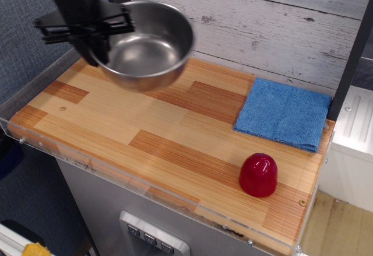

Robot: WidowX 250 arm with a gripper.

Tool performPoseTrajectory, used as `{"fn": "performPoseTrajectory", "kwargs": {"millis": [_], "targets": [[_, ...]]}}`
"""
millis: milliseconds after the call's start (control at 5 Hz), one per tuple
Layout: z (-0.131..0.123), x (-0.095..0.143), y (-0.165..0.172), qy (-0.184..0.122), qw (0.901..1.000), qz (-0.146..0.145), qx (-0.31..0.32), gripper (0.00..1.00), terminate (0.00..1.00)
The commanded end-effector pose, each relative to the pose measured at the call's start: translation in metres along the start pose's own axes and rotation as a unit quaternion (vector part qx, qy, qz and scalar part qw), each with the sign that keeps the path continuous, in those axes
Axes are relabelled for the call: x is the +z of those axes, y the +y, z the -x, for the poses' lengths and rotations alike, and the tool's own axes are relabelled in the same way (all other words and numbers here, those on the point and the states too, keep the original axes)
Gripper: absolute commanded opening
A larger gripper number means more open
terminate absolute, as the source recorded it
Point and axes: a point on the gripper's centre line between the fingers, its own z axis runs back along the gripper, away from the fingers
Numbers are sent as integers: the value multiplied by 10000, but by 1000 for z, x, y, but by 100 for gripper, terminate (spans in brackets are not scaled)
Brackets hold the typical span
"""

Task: Move the pot to the bottom left of the table.

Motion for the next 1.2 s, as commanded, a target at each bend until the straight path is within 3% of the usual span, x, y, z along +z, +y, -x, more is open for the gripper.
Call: {"fn": "performPoseTrajectory", "kwargs": {"millis": [0, 400, 1000], "targets": [[-10, 0, 58, -161, 9976, -279, 608, 0, 0], [-12, -23, 93, -11, 9925, -584, 1072, 0, 0], [5, -57, 106, 437, 9881, -789, 1247, 0, 0]]}}
